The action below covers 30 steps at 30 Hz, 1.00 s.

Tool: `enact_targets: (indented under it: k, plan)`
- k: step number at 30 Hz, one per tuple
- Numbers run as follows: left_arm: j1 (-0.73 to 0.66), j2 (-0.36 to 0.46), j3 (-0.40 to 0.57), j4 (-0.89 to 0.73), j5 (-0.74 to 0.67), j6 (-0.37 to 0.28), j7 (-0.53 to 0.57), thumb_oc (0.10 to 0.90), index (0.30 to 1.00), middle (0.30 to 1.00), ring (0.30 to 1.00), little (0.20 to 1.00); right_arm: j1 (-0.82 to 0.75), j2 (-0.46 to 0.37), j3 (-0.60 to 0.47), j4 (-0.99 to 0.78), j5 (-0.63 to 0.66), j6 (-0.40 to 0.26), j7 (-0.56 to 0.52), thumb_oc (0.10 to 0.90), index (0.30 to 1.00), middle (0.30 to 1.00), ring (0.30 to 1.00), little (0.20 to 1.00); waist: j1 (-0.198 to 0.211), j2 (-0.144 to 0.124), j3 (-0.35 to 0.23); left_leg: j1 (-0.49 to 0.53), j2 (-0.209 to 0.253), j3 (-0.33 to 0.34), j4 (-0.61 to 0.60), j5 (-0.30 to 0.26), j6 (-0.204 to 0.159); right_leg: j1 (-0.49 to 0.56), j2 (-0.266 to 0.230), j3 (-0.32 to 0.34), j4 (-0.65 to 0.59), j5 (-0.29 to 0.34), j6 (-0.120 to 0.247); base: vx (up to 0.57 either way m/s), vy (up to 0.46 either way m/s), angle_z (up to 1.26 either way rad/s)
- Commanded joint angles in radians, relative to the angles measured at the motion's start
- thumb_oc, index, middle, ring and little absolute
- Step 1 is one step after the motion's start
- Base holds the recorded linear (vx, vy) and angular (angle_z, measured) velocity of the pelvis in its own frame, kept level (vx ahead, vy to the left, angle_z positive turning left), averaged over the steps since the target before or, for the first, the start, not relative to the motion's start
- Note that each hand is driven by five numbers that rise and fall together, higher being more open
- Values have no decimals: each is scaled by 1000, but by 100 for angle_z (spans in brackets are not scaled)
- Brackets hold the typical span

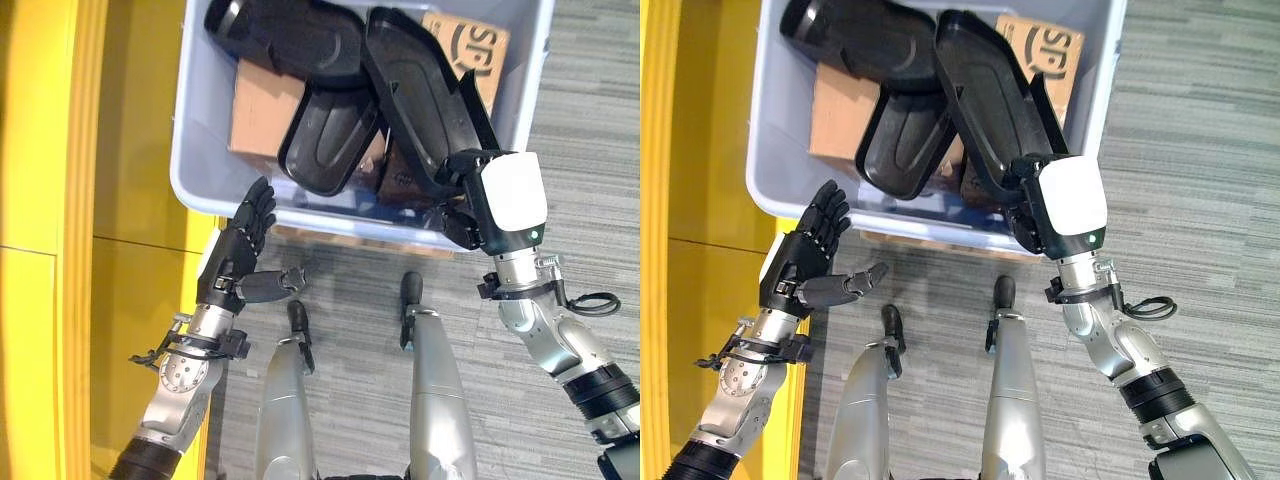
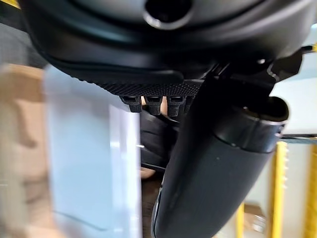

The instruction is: Move parts from the plastic box to the shelf.

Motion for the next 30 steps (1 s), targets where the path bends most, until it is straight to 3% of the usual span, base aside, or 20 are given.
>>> enact_targets:
  k: [1, 7, 12, 18, 23, 27, 30]
  plan:
    - [-48, -15, 96, -151, 20, -105, -13, 900, 1000, 1000, 1000, 1000, -88, -8, -94, -249, -43, -104, -89, 400, 300, 300, 300, 300, -47, 1, -10, 61, -1, 12, -64, -3, 63, 183, 27, -41, 37, -219, -54, 33, 36, -10]
    - [-36, -15, 112, -159, -13, -99, -49, 900, 1000, 1000, 1000, 1000, -106, -23, -136, -281, -7, -48, -96, 400, 300, 300, 300, 300, -45, 0, -11, 177, -1, 19, -98, -6, 60, 297, 16, -44, -6, -217, -50, 30, 38, -7]
    - [-15, -26, 118, -158, -6, -99, -62, 900, 1000, 1000, 1000, 1000, -84, -17, -163, -283, 7, -55, -132, 400, 300, 300, 300, 300, -40, 7, -65, 238, 0, 23, -130, -5, 56, 365, 12, -49, -41, -222, -55, 59, 26, -1]
    - [1, -47, 126, -152, 3, -66, -59, 900, 1000, 1000, 1000, 1000, -57, 5, -172, -319, 53, -141, -76, 400, 300, 300, 300, 300, -37, 18, -115, 304, -5, 18, -160, -2, 54, 427, 6, -57, -60, -231, -62, 53, 25, -1]
    - [31, -61, 139, -135, -5, -28, -49, 900, 1000, 1000, 1000, 1000, -84, 25, -112, -361, 112, -193, 61, 400, 300, 300, 300, 300, -13, 27, -152, 344, -9, -2, -171, 8, 53, 473, -4, -72, -30, -263, -77, 24, -13, 3]
    - [77, -69, 144, -131, -24, -4, -84, 900, 1000, 1000, 1000, 1000, -111, 38, -60, -366, 154, -183, 123, 400, 300, 300, 300, 300, 13, 39, -182, 364, 18, -17, -227, 68, 39, 502, -3, -95, -19, -282, -92, 41, -29, 15]
    - [108, -70, 127, -103, -48, 1, -147, 900, 1000, 1000, 1000, 1000, -105, 51, -37, -376, 186, -175, 147, 400, 300, 300, 300, 300, 9, 40, -207, 382, 75, 52, -281, 150, 15, 555, -25, -153, -50, -291, -95, 6, -53, 29]
